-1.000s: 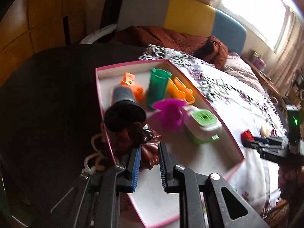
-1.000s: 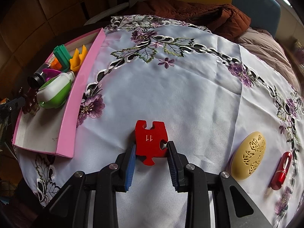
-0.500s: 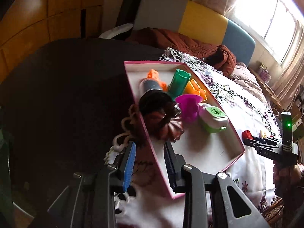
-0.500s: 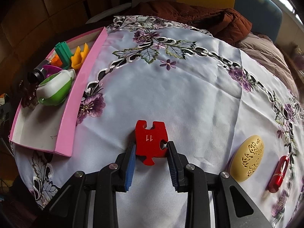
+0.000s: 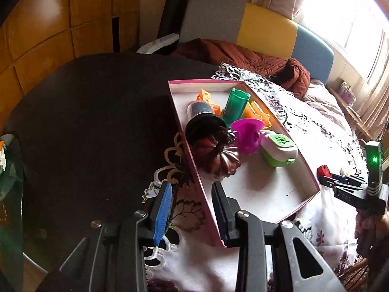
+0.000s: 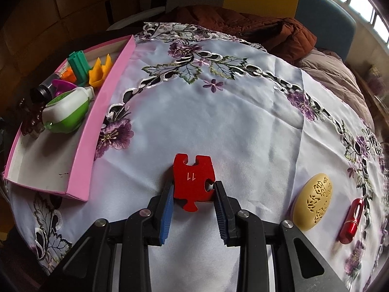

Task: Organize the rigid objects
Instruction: 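Carry the red puzzle piece into the tray and open the right tool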

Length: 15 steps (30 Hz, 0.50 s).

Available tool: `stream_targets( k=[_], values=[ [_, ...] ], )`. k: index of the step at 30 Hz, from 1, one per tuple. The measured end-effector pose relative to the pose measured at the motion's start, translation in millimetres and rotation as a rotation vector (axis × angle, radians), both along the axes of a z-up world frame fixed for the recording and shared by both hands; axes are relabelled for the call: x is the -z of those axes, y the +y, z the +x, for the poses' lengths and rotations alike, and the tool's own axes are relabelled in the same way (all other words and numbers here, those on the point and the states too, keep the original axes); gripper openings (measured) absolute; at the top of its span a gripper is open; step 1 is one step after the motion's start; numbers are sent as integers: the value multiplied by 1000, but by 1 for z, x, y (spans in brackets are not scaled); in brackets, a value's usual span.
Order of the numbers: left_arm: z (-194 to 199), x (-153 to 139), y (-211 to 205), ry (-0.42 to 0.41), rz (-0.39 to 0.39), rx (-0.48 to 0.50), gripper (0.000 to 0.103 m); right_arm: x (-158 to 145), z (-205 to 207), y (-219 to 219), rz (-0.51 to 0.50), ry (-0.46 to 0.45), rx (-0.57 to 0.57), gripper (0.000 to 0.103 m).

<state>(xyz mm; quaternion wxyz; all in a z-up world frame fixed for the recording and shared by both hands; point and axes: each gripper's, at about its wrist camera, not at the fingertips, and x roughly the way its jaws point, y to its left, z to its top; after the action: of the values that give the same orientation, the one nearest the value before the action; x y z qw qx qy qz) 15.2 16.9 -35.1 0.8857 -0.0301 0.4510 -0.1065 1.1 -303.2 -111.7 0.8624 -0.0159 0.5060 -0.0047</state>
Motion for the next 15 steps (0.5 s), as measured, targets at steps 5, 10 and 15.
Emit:
stream_targets(
  k=[5, 10, 15],
  values=[
    [-3, -2, -1, -10, -1, 17, 35, -1, -3, 8, -48, -5, 37, 32],
    [-7, -3, -1, -17, 0, 21, 35, -6, -6, 12, -68, -10, 78, 31],
    [-7, -3, 1, -14, -9, 20, 35, -18, -13, 20, -24, -42, 88, 31]
  ],
)
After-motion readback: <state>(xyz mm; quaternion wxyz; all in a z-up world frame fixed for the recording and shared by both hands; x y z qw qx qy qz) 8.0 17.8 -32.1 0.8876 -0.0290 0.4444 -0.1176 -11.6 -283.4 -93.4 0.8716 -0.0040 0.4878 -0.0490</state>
